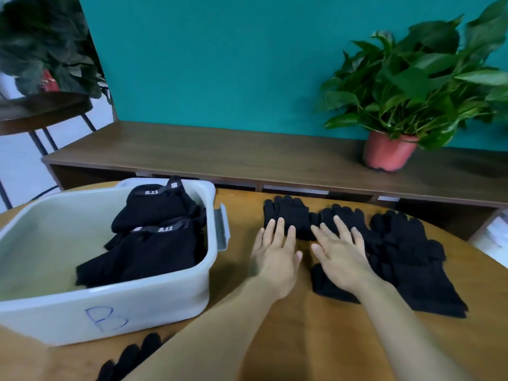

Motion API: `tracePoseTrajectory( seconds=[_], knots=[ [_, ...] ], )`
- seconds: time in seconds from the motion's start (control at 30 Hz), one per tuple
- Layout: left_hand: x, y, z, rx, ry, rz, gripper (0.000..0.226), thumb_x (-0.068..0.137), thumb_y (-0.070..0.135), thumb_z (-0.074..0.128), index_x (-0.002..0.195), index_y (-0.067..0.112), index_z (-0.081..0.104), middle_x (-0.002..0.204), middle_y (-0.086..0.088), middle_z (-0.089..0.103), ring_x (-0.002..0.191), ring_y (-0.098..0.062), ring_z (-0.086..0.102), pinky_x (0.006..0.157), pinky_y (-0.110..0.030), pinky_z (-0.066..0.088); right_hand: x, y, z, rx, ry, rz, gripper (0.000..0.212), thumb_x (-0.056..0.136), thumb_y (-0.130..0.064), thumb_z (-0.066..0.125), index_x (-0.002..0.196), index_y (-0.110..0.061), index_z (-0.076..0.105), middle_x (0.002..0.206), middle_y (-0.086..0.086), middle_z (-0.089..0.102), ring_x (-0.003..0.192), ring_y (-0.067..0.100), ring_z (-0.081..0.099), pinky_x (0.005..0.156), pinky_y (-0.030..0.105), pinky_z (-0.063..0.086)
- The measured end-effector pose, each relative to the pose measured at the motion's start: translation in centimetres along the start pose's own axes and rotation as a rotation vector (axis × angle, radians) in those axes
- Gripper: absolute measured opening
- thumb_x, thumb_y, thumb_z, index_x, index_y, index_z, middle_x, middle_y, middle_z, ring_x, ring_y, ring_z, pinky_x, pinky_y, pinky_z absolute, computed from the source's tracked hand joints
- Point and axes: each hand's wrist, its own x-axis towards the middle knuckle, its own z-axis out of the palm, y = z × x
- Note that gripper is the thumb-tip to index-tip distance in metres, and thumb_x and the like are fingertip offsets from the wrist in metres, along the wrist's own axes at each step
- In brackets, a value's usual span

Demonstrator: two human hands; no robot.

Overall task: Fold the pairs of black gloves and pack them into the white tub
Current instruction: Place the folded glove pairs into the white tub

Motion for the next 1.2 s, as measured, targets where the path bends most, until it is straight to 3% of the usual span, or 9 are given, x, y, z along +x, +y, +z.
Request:
tracePoseTrajectory(
  seconds=[0.2, 0.33, 0.43, 0.6, 0.83, 1.2],
  knots=[
    [5.0, 0.1, 0.7, -0.089, 0.049, -0.052, 0.058, 0.109, 0.034, 0.020, 0.158, 0.023, -0.008, 0.165, -0.005, -0.018, 0.151, -0.024, -0.021, 0.123, -0.039, -0.012, 4.5, -0.3, 0.2, -0.128, -0.035, -0.017, 0.053, 0.107, -0.031, 0.023, 0.158, -0.022, 0.009, 0.164, 0.002, 0.015, 0.150, 0.023, -0.017, 0.118, 0.049, -0.013],
    [6.1, -0.4, 1.2, -0.122, 0.022, -0.091, 0.055, 0.109, 0.035, 0.019, 0.159, 0.024, 0.000, 0.167, -0.007, -0.003, 0.153, -0.022, -0.007, 0.124, -0.038, -0.009, 5.8, -0.7, 0.4, -0.138, -0.064, -0.010, 0.049, 0.107, -0.027, 0.027, 0.155, -0.022, 0.020, 0.158, 0.000, 0.032, 0.151, 0.023, -0.010, 0.117, 0.053, -0.014],
    [5.4, -0.4, 1.3, -0.090, 0.027, -0.112, 0.054, 0.109, 0.035, 0.017, 0.159, 0.024, 0.003, 0.167, -0.007, 0.002, 0.154, -0.021, -0.002, 0.124, -0.038, -0.010, 5.7, -1.0, 0.5, -0.089, -0.058, 0.002, 0.048, 0.106, -0.023, 0.028, 0.154, -0.025, 0.025, 0.158, -0.003, 0.032, 0.151, 0.019, -0.007, 0.117, 0.054, -0.016],
    [2.7, -0.8, 0.9, 0.024, -0.038, -0.179, 0.054, 0.108, 0.036, 0.011, 0.159, 0.025, -0.002, 0.167, -0.007, -0.002, 0.154, -0.020, -0.002, 0.122, -0.039, -0.013, 3.7, -2.3, 0.7, -0.045, -0.065, 0.004, 0.058, 0.101, -0.008, 0.031, 0.155, -0.030, 0.024, 0.160, -0.005, 0.029, 0.151, 0.018, -0.010, 0.115, 0.057, -0.020],
    [-3.9, -1.2, 0.4, -0.014, -0.123, -0.180, 0.056, 0.108, 0.037, 0.013, 0.159, 0.020, -0.006, 0.166, -0.013, -0.008, 0.153, -0.025, -0.008, 0.123, -0.038, -0.011, -1.8, -5.6, 0.0, -0.062, -0.107, -0.026, 0.067, 0.091, 0.003, 0.032, 0.150, -0.028, 0.033, 0.155, -0.003, 0.038, 0.151, 0.019, -0.011, 0.115, 0.057, -0.018],
    [-14.3, -0.8, -0.4, 0.055, -0.173, 0.001, 0.058, 0.108, 0.037, 0.017, 0.159, 0.020, -0.004, 0.166, -0.014, -0.005, 0.154, -0.025, -0.003, 0.124, -0.037, -0.007, -12.5, -7.1, 1.1, -0.057, -0.046, 0.007, 0.061, 0.089, 0.002, 0.037, 0.143, -0.027, 0.043, 0.139, -0.005, 0.054, 0.151, 0.019, -0.007, 0.114, 0.055, -0.020]
  ],
)
